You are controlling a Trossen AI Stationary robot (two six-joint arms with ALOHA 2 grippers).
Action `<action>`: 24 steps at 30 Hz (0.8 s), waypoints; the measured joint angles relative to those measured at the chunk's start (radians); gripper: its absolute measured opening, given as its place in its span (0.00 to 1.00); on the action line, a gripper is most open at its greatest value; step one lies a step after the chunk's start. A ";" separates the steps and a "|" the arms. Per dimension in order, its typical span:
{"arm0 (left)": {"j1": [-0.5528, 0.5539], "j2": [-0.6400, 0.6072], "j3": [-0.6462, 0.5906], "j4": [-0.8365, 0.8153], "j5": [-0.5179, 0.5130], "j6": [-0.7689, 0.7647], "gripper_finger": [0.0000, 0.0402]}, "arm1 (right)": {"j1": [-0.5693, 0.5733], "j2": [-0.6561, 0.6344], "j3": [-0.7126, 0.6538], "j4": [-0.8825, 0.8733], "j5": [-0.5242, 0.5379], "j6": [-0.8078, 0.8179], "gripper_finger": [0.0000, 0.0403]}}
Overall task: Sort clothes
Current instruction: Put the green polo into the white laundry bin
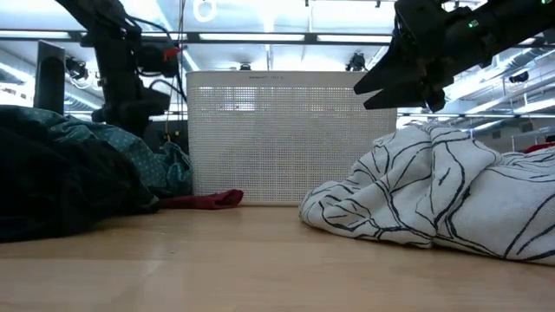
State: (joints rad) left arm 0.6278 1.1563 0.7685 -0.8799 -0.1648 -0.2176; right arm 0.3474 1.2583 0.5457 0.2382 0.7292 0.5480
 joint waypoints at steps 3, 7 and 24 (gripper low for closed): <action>0.007 0.034 0.000 -0.005 -0.009 -0.028 0.34 | 0.006 0.000 0.000 0.000 0.000 0.000 0.57; 0.008 0.048 0.000 -0.006 0.014 -0.048 0.15 | 0.007 0.000 0.000 0.000 0.000 -0.001 0.57; -0.115 -0.246 0.137 -0.222 -0.008 -0.210 0.00 | 0.170 0.000 -0.159 0.103 0.123 0.178 0.57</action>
State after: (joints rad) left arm 0.5133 0.9099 0.9060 -1.1022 -0.1724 -0.4277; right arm 0.5172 1.2587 0.3868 0.3408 0.8523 0.7255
